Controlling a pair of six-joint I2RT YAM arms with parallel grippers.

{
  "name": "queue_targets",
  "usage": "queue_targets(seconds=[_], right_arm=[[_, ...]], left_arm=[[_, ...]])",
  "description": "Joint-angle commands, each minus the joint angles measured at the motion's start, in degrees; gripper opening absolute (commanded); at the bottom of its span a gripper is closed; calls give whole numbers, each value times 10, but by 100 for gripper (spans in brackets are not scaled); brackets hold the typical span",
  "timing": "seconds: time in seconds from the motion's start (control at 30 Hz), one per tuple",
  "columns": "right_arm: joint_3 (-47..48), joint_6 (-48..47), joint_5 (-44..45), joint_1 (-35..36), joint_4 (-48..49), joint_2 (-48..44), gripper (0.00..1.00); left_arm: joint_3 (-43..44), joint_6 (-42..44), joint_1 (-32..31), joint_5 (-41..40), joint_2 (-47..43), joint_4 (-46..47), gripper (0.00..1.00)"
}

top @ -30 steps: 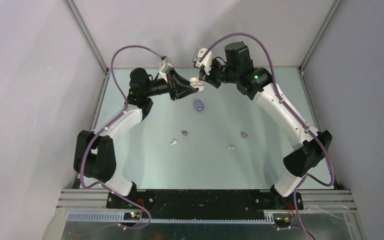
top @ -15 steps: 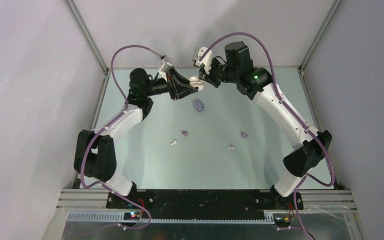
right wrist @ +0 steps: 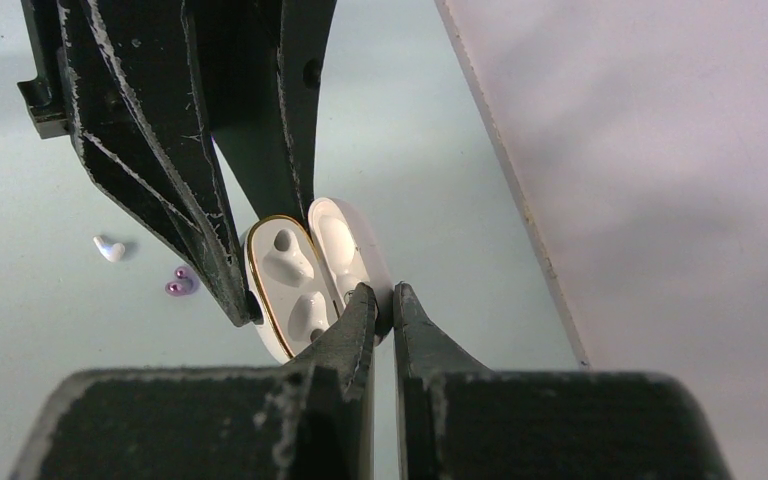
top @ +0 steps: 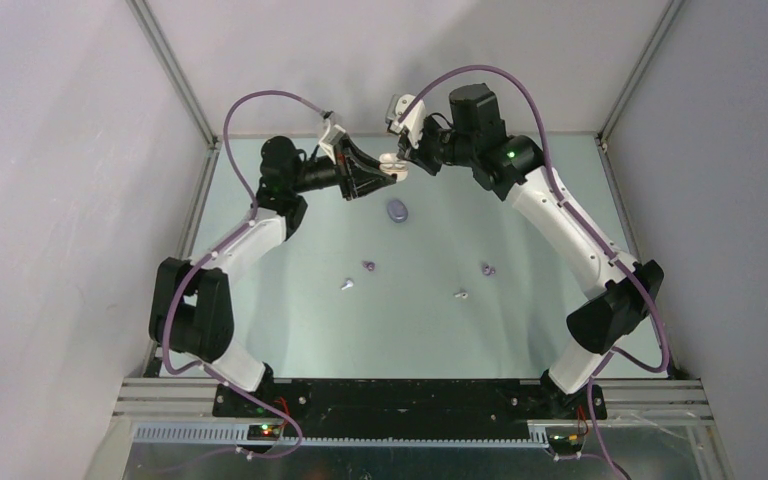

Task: Insert the wireless bluetooth earbuds into the charging case
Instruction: Pass from the right arm to the left, then adjust the right earbud at the center of the board.

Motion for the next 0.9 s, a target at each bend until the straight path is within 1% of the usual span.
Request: queue_targets(seconds=[0.0,0.03,0.07,0.1,0.13,0.17,0.27,0.33,0.43,0.5,0.53,0.57,0.6,0.63,0.67,0.77,0.87], right_arm=[[1,8,4,7,20,-25,12],[3,12,6,7,17,-28,23],[4,15,7,7,10,-36,28],[5,14,7,6,5,-46,38],[6,13,4,5,-7,-52,42],[8,12,2,4,-14,-66,48],[15,29,-23,-7,-51,-90,56],[11,50,-34,-15,-69,-107,57],[-30,71,-74,-37,-98,-134,55],[-87,68,-100,-63,-106,-153,51],[-134,73,-106,-82,-103,-159,49],[-156,93,-124,-102,-96,-170,48],[-197,104,-131,-113,-94,-175,46],[-214,136,-133,-128,-94,-174,44],[-243,157,-128,-135,-95,-170,40],[-311,270,-98,-159,-84,-171,34],[-389,308,-69,-162,-91,-170,31]], left_arm=[[9,-6,-1,-9,6,30,2],[6,-6,0,-7,6,32,1],[5,-5,1,-4,5,36,0],[3,-5,4,-2,5,42,0],[1,-6,5,6,4,45,0],[-1,-6,7,9,4,50,0],[-6,-12,11,19,0,58,0],[-8,-12,13,25,-3,58,0],[-15,-14,23,29,-15,54,0],[-24,-15,28,29,-25,51,0],[-31,-15,30,28,-31,50,0],[-35,-16,31,24,-35,49,0],[-43,-19,33,22,-43,48,0],[-47,-21,34,14,-47,48,0],[-54,-27,37,10,-57,46,0],[-74,-45,42,-20,-77,41,0],[-99,-46,44,-37,-104,25,0]])
